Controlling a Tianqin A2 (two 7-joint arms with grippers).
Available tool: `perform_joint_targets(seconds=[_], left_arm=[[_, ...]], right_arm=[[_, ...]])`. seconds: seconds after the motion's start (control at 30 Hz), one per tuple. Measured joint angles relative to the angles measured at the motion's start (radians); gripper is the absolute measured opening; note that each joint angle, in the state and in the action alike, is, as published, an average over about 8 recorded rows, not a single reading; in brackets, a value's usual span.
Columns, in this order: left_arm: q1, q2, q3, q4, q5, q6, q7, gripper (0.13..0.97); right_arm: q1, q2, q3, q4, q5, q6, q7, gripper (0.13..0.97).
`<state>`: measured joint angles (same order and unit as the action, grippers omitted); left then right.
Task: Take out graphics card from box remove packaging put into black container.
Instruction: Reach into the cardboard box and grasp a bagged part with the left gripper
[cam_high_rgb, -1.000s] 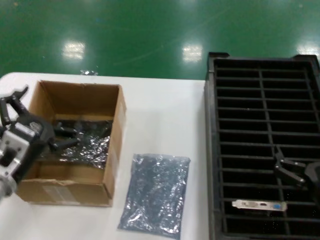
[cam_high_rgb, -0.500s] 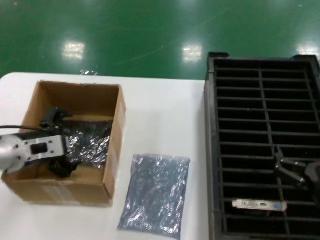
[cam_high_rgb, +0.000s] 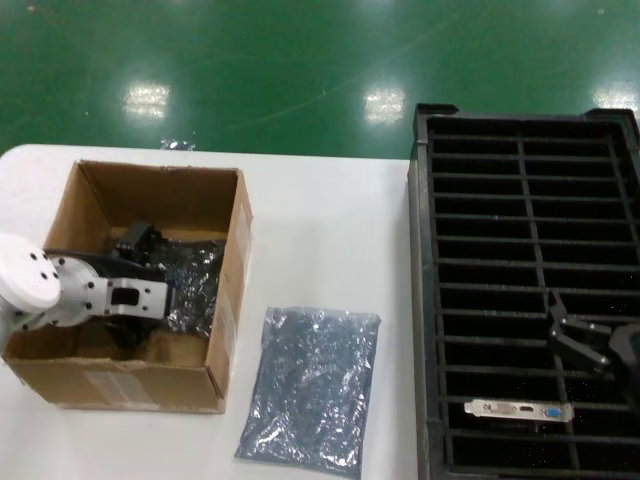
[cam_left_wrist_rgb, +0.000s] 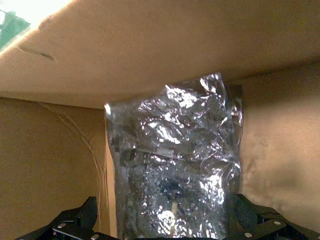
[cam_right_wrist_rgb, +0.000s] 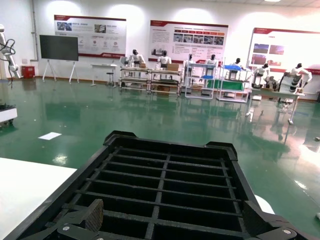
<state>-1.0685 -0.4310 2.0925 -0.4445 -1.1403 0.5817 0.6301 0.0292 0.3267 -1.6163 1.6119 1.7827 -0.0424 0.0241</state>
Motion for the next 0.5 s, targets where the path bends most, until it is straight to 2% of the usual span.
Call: perform_joint_targets(seconds=[0.13, 0.23, 0.33, 0.5], left_arm=[[-0.036, 0.039, -0.023, 0.117, -0.048, -0.041, 0.133, 0.966], [-0.043, 0.049, -0.037, 0.15, -0.077, -0.058, 0.198, 0.963], [-0.025, 0.038, -0.038, 0.12, -0.084, -0.058, 0.206, 0.96], [0.029, -0.003, -0.021, 0.005, -0.065, -0.043, 0.151, 0.942]], right_arm=[[0.0, 0.0, 0.0, 0.0, 0.0, 0.0, 0.0, 0.966], [0.0, 0.0, 0.0, 0.0, 0.0, 0.0, 0.0, 0.966], [0.0, 0.0, 0.0, 0.0, 0.0, 0.0, 0.0, 0.966], [0.0, 0.0, 0.0, 0.0, 0.0, 0.0, 0.0, 0.966]])
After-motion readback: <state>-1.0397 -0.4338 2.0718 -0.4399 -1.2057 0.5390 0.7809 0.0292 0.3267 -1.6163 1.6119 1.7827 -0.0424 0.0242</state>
